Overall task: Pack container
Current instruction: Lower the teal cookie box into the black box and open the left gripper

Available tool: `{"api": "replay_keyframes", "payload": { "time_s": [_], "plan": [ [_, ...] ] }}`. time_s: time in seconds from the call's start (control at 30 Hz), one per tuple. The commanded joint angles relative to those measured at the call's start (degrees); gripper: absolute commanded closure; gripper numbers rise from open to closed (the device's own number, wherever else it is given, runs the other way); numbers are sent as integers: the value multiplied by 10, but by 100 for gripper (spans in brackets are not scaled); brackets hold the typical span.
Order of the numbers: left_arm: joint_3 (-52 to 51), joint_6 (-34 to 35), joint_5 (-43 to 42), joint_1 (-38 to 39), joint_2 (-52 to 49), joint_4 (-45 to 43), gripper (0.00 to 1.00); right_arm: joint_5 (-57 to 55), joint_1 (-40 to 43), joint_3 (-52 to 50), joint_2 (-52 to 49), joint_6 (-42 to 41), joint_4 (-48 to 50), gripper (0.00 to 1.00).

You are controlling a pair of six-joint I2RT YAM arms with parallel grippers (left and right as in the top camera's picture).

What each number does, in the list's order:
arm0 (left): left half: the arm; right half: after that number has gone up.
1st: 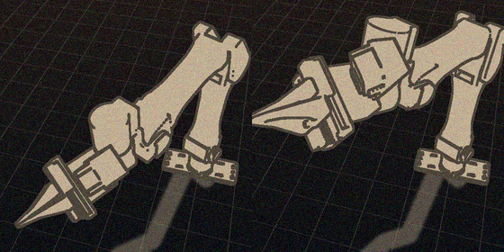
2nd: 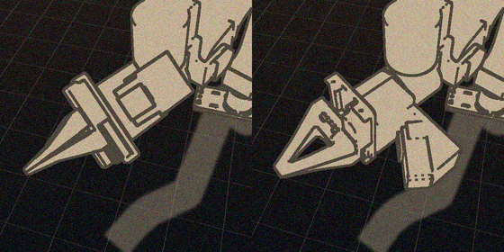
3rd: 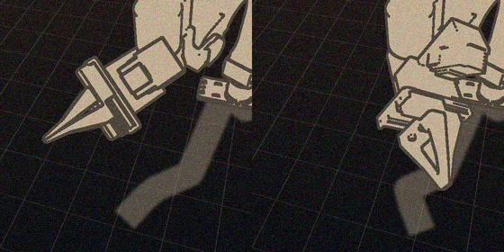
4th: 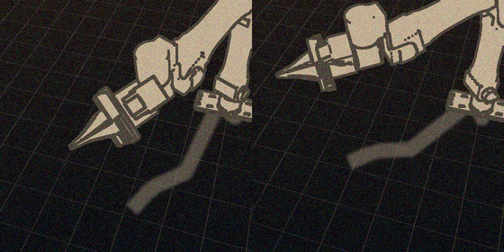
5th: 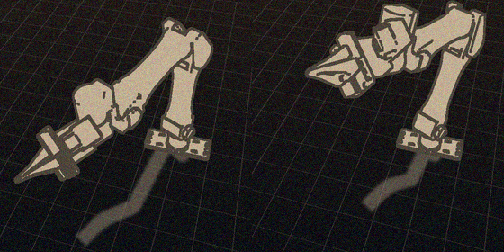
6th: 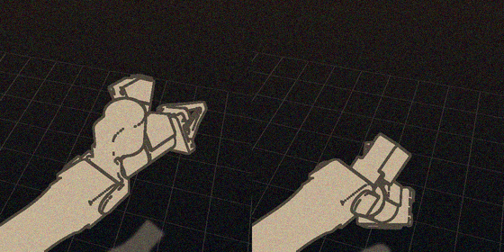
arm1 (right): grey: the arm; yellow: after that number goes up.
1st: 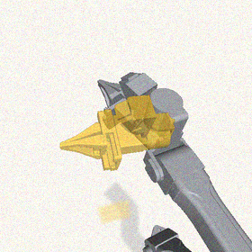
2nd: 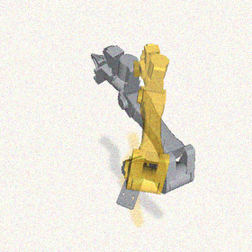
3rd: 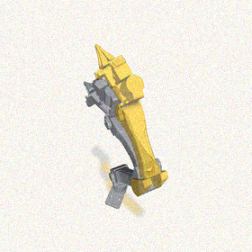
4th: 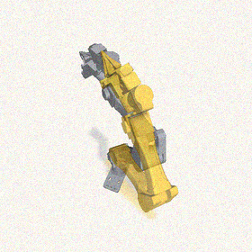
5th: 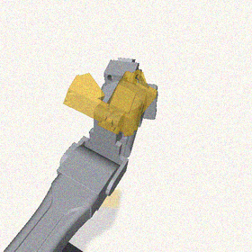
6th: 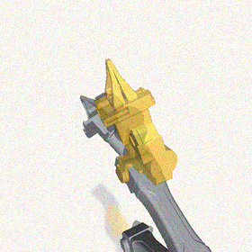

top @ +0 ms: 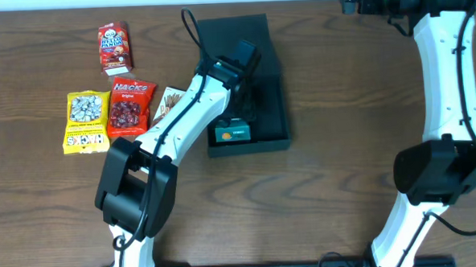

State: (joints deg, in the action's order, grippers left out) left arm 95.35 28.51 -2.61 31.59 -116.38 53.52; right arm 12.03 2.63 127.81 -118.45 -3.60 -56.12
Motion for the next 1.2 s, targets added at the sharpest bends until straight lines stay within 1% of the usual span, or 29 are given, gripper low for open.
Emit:
{"api": "replay_keyframes", "payload": {
  "time_s": [0.0, 0.4, 0.53, 0.57, 0.6, 0.73, 0.77, 0.8, 1.17],
  "plan": [
    [8, 4, 2, -5, -3, 1, 28, 0, -4, -1, 0, 5, 0, 1],
    [59, -3, 31, -5, 6, 11, 24, 0, -4, -1, 0, 5, 0, 1],
    [70, -9, 34, -4, 10, 13, 24, 0, -4, -1, 0, 5, 0, 1],
    [69, -9, 30, -4, 10, 13, 27, 0, -4, -1, 0, 5, 0, 1],
    [67, -8, 27, -4, 7, 13, 32, 0, -4, -1, 0, 5, 0, 1],
    [51, 10, 24, -3, -8, 8, 84, 0, -4, -1, 0, 5, 0, 1],
    [45, 14, 23, -3, -11, 7, 92, 0, -4, -1, 0, 5, 0, 1],
    [40, 15, 19, -3, -13, 8, 94, 0, -4, -1, 0, 5, 0, 1],
    [-22, 29, -20, -1, -15, -11, 94, 0, -4, -1, 0, 5, 2, 1]
  ]
}}
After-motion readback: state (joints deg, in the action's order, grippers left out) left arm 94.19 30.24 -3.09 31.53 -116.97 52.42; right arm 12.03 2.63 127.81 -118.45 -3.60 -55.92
